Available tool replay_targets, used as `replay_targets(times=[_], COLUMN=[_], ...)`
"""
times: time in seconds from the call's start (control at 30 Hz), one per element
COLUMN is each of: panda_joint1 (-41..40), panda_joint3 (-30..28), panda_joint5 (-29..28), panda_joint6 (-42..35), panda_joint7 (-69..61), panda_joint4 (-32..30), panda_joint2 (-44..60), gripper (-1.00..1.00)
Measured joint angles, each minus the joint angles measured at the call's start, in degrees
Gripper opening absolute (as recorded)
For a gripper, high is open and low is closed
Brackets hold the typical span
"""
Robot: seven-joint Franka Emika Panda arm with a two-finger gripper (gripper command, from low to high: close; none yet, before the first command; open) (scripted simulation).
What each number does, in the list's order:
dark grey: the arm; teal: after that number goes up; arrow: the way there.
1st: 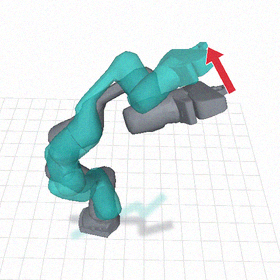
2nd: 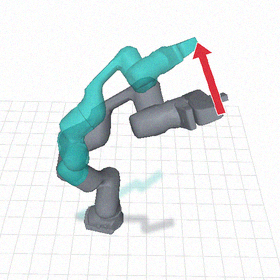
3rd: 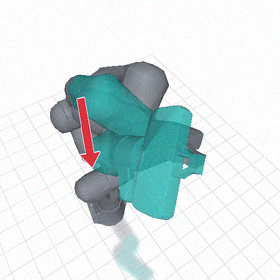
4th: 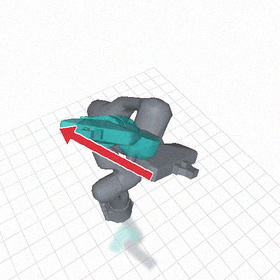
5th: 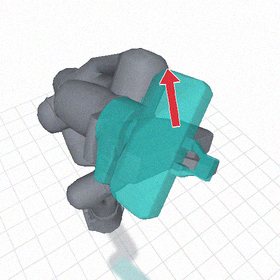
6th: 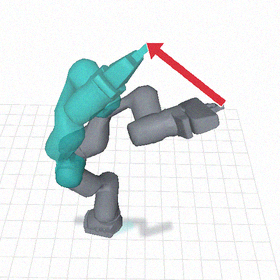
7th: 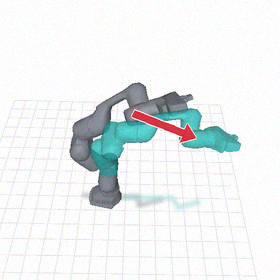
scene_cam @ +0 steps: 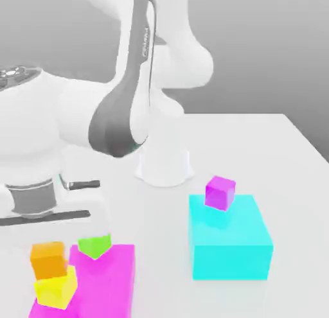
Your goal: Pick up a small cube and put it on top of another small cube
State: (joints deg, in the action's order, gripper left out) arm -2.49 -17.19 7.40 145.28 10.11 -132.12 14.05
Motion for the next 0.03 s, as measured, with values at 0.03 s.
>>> replay_targets(times=[0.03], panda_joint1=[0.00], panda_joint3=[0.00], panda_joint5=[0.00], panda_joint6=[0.00], panda_joint7=[0.00], panda_joint4=[0.00], panda_joint2=[0.00], gripper=[1.00])
